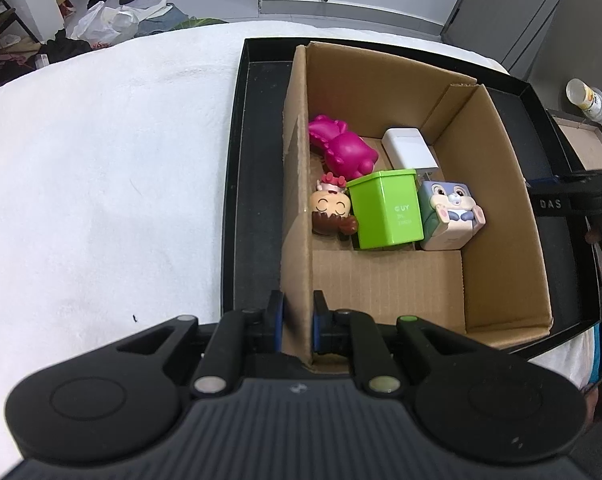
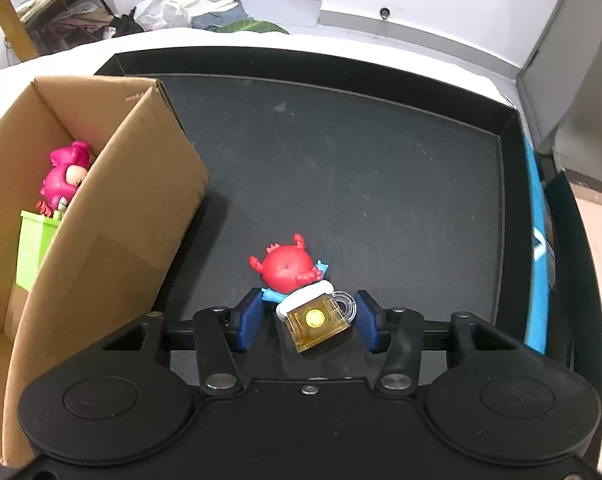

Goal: Organize rigid objects
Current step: 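Close the right gripper on the red figure's yellow-lidded jar, then carry the red figure over the box and lower it inside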

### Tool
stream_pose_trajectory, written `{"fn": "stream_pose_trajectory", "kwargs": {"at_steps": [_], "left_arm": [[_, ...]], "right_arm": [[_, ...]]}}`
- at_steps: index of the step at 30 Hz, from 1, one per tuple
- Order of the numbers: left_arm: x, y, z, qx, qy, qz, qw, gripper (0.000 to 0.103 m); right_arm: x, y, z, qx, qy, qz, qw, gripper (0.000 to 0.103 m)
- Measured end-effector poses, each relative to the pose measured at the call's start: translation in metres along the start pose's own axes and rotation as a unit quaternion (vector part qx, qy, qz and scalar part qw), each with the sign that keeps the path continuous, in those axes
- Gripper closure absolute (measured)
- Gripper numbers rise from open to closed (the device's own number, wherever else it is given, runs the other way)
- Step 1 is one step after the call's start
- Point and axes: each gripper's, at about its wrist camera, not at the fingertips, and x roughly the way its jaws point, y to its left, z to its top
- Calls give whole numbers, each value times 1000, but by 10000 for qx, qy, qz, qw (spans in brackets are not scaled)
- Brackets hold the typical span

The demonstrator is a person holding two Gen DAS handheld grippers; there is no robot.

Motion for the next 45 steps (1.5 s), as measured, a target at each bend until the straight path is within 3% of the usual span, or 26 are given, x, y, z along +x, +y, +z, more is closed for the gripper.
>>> {"fn": "stream_pose_trajectory", "kwargs": {"at_steps": [14, 19, 38, 45], "left_arm": [[-1, 2, -2, -30, -59, -29, 10000, 90], [-2, 2, -2, -50, -71, -39, 10000, 90], [-2, 3, -2, -143, -79, -155, 9997, 90], [-1, 3, -3, -155, -72, -213, 9996, 89]], "right_arm": [[-35, 6, -17, 251, 93, -119, 9996, 55], [-46, 9, -15, 398, 115, 21, 9991, 55], [-113, 71, 33, -360, -558, -18, 9978, 55], [-120, 103, 45, -671, -639, 43, 9957, 55]]}}
